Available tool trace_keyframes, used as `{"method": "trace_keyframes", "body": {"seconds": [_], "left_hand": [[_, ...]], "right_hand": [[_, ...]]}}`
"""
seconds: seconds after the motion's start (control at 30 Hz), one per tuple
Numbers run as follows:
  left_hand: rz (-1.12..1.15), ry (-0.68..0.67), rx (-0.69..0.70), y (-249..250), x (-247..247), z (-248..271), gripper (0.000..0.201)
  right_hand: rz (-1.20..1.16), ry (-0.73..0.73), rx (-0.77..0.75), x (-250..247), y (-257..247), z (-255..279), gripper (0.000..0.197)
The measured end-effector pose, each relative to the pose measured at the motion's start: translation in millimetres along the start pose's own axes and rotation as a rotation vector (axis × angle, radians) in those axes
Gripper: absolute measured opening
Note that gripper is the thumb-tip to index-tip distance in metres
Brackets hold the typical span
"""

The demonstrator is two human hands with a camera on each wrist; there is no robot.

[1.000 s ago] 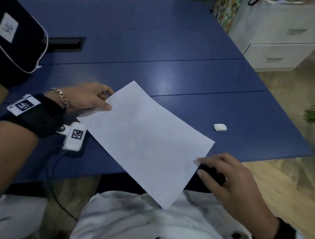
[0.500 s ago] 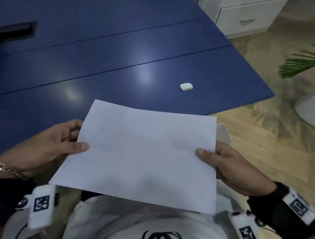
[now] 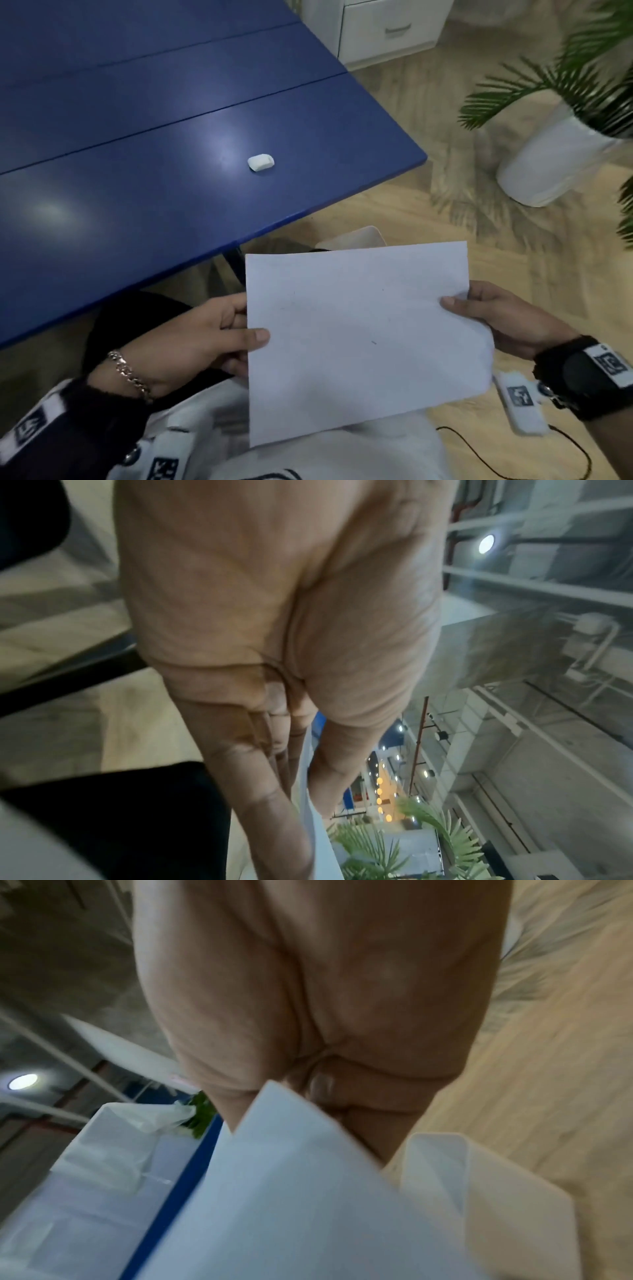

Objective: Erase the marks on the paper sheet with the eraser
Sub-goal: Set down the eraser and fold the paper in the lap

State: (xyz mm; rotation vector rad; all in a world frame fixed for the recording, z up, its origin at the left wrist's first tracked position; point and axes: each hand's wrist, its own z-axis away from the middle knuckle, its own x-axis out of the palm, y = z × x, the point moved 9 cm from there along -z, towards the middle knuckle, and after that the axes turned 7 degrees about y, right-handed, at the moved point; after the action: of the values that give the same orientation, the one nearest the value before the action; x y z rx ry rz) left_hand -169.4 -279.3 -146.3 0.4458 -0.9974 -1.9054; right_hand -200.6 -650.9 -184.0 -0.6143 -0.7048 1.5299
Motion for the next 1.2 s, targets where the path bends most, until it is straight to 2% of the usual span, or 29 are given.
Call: {"method": "trace_keyframes", "body": {"seconds": [0.1, 0.2, 0.4, 0.53, 0.67, 0.77, 0.87, 0.93, 1.0, 1.1, 1.2], "left_hand": [[0.012, -0.066, -0.053, -7.6, 21.1, -27.7, 0.036], [-0.023, -0.061, -0.064, -14.0, 25.0, -54.5, 0.034], [-0.027, 0.185, -0.065, -13.9, -9.6, -107.1, 0.030], [0.031, 0.367, -0.105, -20.8, -36.8, -127.8, 0.029], [0.063, 0.410, -0.101, -23.9, -43.7, -144.0, 0.034], [-0.060, 0.465, -0.055, -12.4, -49.6, -156.3, 0.030], [-0.323, 0.542, -0.013, 4.2, -53.8, -171.7, 0.018], [-0.459, 0.530, -0.006, 14.3, -48.9, -186.8, 0.028], [-0.544, 0.533, -0.005, 21.4, -43.2, -203.2, 0.026], [-0.618, 0.557, -0.011, 24.0, -40.0, -228.4, 0.031], [-0.687, 0.577, -0.004, 23.0, -43.4, -246.5, 0.021]], "right_hand": [[-0.059, 0.047, 0.057, -24.6, 24.3, -10.2, 0.034], [-0.094, 0.060, 0.085, -37.6, 37.4, -30.5, 0.033], [-0.147, 0.081, 0.047, -46.2, 31.1, -94.7, 0.038], [-0.234, 0.187, 0.066, -58.4, 49.1, -147.6, 0.037], [-0.229, 0.235, 0.063, -49.5, 61.2, -199.5, 0.033], [-0.202, 0.280, 0.052, -44.2, 66.3, -239.6, 0.029], [-0.224, 0.349, 0.047, -43.4, 76.1, -272.3, 0.024], [-0.232, 0.405, 0.040, -43.8, 85.0, -288.1, 0.023], [-0.227, 0.471, 0.041, -46.2, 94.6, -297.0, 0.022], [-0.100, 0.581, 0.019, -55.2, 97.4, -299.4, 0.021], [0.333, 0.677, -0.098, -55.5, 70.7, -283.4, 0.031]]}}
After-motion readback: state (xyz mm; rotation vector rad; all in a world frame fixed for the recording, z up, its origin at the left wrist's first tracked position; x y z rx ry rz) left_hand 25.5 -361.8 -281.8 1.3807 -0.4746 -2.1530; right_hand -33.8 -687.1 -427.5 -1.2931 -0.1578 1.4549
